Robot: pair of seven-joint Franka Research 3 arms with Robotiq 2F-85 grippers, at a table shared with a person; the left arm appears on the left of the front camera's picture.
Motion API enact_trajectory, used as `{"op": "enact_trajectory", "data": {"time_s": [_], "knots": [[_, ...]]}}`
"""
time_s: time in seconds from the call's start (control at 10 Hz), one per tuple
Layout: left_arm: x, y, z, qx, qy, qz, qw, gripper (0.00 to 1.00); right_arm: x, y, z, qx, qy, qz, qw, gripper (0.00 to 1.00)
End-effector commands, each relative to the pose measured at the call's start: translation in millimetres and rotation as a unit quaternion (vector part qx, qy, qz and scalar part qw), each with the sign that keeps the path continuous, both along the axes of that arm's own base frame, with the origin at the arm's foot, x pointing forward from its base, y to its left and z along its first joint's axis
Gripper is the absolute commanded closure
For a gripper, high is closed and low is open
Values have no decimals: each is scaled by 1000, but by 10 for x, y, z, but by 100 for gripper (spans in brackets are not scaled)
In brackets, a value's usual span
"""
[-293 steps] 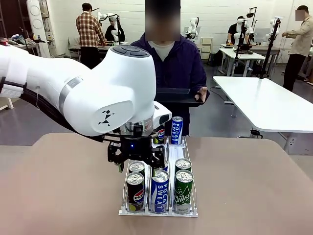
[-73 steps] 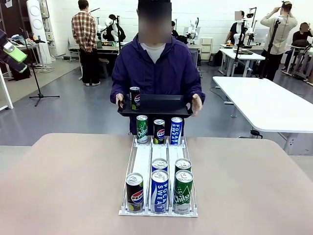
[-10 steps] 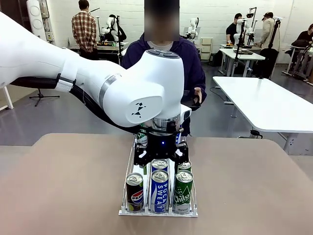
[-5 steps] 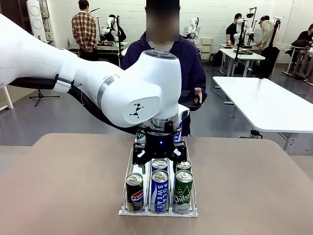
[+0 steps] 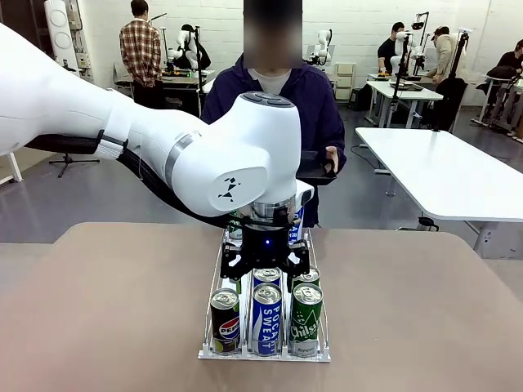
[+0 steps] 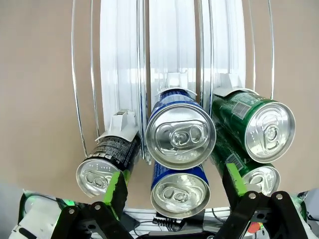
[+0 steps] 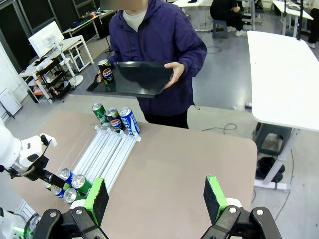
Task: Retrieve and hand over the desired beverage to the person.
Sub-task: Pick up another can of the same type that the person held from the Automatic Can Dispenser.
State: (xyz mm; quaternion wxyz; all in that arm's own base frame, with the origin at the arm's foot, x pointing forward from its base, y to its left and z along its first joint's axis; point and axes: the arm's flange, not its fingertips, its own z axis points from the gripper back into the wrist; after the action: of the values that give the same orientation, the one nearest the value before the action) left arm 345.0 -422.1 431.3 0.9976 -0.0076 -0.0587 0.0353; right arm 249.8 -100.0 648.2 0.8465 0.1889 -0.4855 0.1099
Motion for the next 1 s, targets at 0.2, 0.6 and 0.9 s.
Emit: {"op": "enact_trajectory", "data": {"time_s": [0.2,0.6,0.9], "knots": [[49,-28,-71,11,-4,-8,1000,0,22,7,-14,6,-1,8,1000,0],[40,2,-65,6,3,-13,1000,57,22,7,-14,6,-1,8,1000,0],[37,20,-20,0,3,-13,1000,100,22,7,-14,6,-1,8,1000,0]]}}
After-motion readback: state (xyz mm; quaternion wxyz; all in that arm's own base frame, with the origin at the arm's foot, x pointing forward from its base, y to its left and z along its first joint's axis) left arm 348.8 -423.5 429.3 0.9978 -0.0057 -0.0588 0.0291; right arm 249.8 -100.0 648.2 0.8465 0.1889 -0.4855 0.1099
